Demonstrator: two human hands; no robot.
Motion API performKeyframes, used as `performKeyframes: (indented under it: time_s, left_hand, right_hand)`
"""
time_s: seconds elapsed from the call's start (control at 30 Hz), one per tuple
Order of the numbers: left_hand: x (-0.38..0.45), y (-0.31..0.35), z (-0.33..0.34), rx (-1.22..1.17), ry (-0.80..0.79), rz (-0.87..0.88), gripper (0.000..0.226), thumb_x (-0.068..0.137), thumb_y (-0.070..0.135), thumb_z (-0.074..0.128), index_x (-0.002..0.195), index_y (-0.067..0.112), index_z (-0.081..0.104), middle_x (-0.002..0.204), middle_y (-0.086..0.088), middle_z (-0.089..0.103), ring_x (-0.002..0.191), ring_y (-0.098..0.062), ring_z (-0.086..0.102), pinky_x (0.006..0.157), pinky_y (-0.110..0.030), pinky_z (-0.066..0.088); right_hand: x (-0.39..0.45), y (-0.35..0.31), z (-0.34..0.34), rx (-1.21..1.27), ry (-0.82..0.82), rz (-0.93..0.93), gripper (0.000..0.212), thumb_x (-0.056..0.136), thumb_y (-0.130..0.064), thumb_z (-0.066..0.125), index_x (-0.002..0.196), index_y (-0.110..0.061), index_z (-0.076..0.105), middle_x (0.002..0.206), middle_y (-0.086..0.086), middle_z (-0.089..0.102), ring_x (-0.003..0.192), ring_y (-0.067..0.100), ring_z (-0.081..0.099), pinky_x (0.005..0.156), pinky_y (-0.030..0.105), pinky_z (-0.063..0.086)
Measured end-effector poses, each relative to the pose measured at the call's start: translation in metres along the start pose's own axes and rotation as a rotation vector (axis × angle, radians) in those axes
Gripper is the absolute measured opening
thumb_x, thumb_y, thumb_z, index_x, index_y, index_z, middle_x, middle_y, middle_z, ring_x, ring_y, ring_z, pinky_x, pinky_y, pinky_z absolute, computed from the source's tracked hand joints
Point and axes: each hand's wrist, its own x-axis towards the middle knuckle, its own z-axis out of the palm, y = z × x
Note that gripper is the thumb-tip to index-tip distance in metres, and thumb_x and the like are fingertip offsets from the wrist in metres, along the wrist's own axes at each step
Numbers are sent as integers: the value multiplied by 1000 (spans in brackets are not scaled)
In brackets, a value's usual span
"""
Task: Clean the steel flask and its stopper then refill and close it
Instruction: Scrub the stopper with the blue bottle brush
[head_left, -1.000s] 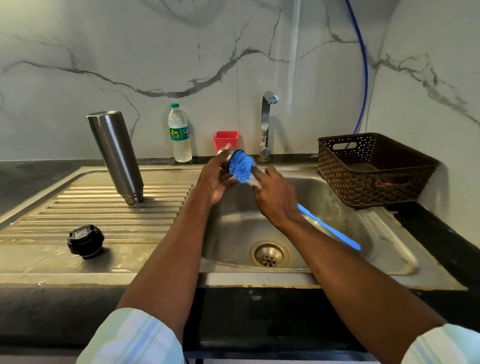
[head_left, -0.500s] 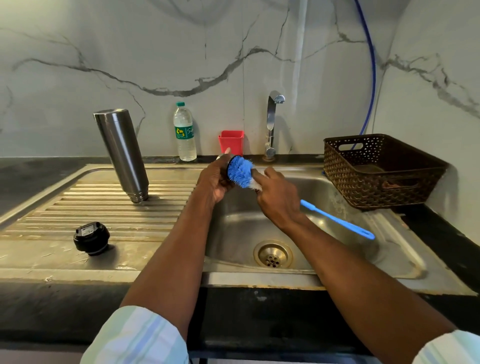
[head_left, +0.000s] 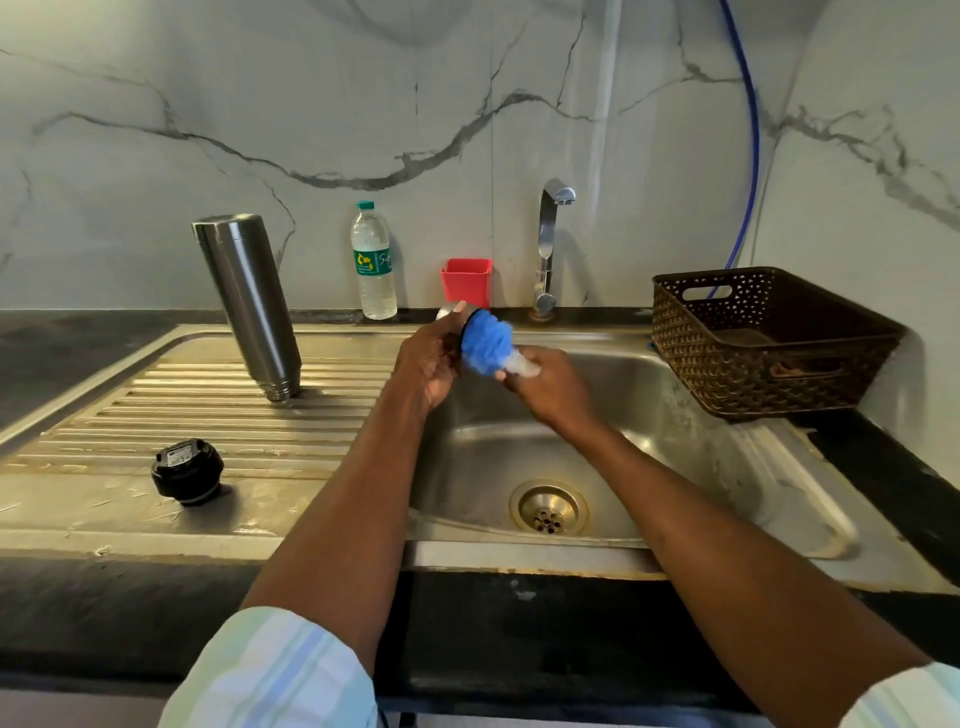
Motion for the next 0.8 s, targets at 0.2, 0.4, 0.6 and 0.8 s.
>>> performKeyframes:
  time_s: [0.2, 0.4, 0.6, 0.8]
  left_hand:
    - [-2, -1, 2, 9, -33, 3, 12, 90, 15, 69, 87, 6, 61, 85, -11, 64, 84, -26, 65, 75, -42, 59]
    - [-3, 0, 2, -4, 2, 24, 14, 90, 18, 71, 91, 6, 62, 87, -13, 71, 88, -28, 67, 90, -43, 55]
    - [-1, 0, 0, -44, -105, 58, 8, 93, 14, 65, 91, 6, 64, 80, -8, 71, 88, -25, 66, 79, -40, 59]
    - [-2, -1, 1, -40, -51, 71, 21, 90, 17, 70, 104, 2, 66, 105, -17, 71, 99, -31, 68, 97, -48, 53]
  right_hand:
    - [0, 5, -4, -17, 56, -55, 20, 88, -32, 68, 105, -23, 69, 81, 0, 62, 64, 17, 57, 52, 26, 42]
    - [0, 0, -2, -286, 169, -168, 28, 87, -26, 66, 115, -23, 68, 87, 1, 61, 74, 19, 55, 54, 26, 32]
    - [0, 2, -7, 182, 66, 19, 15, 85, -33, 72, 97, -25, 72, 74, -5, 64, 61, 13, 56, 52, 23, 42]
    - [2, 1, 0, -41, 66, -96, 16, 86, -33, 69, 100, -25, 71, 78, -2, 63, 65, 15, 56, 56, 29, 43]
